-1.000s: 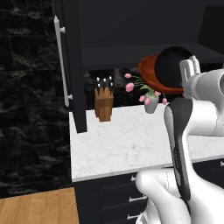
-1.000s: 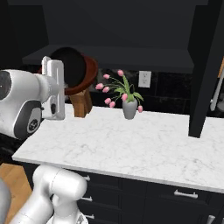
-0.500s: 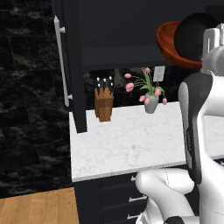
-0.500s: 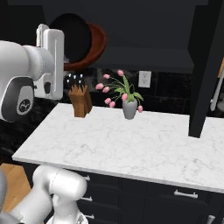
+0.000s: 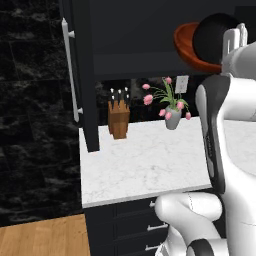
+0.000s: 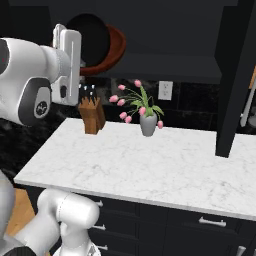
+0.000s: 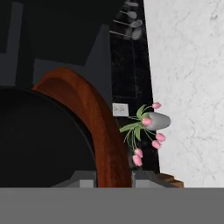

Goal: Pick up the bowls on the counter and stack them on top of one another in the open cabinet. Place the smaller bowl on top of the larger bowl.

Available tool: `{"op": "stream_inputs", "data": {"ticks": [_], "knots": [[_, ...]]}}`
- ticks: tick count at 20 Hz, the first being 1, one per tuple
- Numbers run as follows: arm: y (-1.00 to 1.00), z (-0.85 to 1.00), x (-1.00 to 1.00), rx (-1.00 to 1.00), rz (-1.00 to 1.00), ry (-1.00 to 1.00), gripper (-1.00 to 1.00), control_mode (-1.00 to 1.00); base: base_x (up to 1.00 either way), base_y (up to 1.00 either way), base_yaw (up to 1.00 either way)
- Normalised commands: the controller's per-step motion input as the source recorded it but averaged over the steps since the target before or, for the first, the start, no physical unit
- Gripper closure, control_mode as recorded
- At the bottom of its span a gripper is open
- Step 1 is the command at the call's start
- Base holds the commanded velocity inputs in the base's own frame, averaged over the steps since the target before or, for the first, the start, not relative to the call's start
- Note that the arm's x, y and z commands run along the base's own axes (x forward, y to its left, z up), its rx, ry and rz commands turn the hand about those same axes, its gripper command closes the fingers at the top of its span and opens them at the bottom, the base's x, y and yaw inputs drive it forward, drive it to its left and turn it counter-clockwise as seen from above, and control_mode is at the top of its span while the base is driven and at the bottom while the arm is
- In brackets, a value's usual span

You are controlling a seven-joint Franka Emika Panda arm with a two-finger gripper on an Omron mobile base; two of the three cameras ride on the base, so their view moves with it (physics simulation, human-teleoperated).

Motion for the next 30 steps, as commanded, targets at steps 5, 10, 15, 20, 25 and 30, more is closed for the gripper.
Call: {"op": "stream_inputs", "data": {"ticks": [5, 10, 15, 20, 25, 30], "knots": [[0.0, -0.29, 0.68, 0.0, 0.0, -0.02, 1.0, -1.0, 0.0, 0.0, 0.0], [-0.17, -0.17, 0.81, 0.07, 0.0, 0.0, 1.0, -1.0, 0.0, 0.0, 0.0], [-0.13, -0.09, 0.77, 0.07, 0.0, 0.0, 1.0, -1.0, 0.0, 0.0, 0.0], [-0.04, -0.08, 0.73, 0.03, 0.0, 0.0, 1.0, -1.0, 0.0, 0.0, 0.0], [0.0, -0.17, 0.62, 0.0, 0.0, 0.0, 1.0, -1.0, 0.0, 0.0, 0.0], [0.0, -0.27, 0.56, 0.0, 0.01, 0.0, 1.0, -1.0, 0.0, 0.0, 0.0]]}}
